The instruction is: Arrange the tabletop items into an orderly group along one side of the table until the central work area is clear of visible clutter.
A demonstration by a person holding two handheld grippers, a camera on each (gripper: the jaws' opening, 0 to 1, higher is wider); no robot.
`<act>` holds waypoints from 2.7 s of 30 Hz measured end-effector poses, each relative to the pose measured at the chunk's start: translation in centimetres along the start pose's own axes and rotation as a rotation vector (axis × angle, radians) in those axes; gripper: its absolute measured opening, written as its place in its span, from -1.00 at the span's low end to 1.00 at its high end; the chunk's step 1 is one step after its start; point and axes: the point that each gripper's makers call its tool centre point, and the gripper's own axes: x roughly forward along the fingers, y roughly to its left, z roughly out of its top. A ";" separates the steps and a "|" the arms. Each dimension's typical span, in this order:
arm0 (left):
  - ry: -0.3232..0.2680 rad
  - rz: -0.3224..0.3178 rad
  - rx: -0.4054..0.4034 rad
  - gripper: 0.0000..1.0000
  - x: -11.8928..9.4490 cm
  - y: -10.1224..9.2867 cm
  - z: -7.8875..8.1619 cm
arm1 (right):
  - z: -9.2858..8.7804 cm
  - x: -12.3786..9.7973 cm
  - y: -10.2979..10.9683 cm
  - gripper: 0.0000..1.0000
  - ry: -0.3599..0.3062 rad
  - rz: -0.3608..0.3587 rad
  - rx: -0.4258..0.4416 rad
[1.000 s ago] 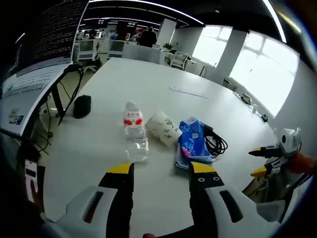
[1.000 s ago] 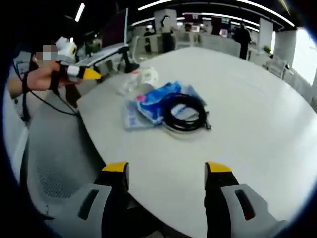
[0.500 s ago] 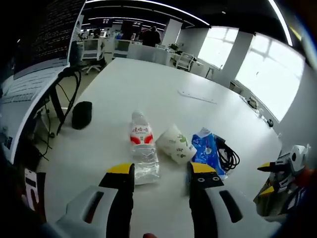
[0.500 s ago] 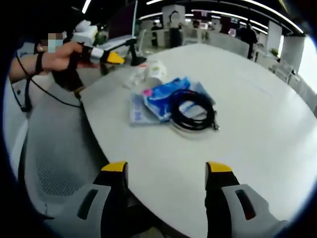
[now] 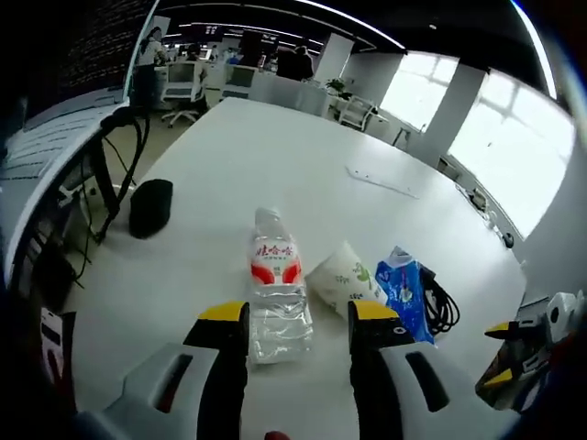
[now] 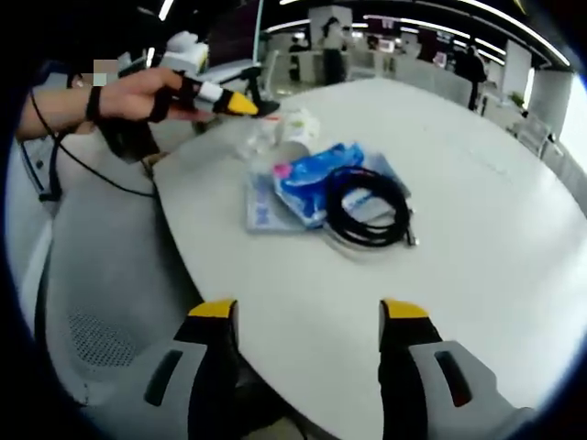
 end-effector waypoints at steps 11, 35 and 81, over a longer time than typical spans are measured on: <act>0.032 0.022 -0.021 -0.17 1.7 0.7 -0.3 | -0.1 0.0 -0.1 0.21 0.009 0.001 -0.007; 0.106 0.033 -0.036 -0.24 3.1 1.6 -2.9 | -0.1 -0.4 0.3 0.19 0.006 -0.001 -0.009; 0.150 0.064 0.008 -0.28 -2.8 1.6 -8.3 | -0.6 -0.4 0.5 0.20 -0.007 0.010 -0.008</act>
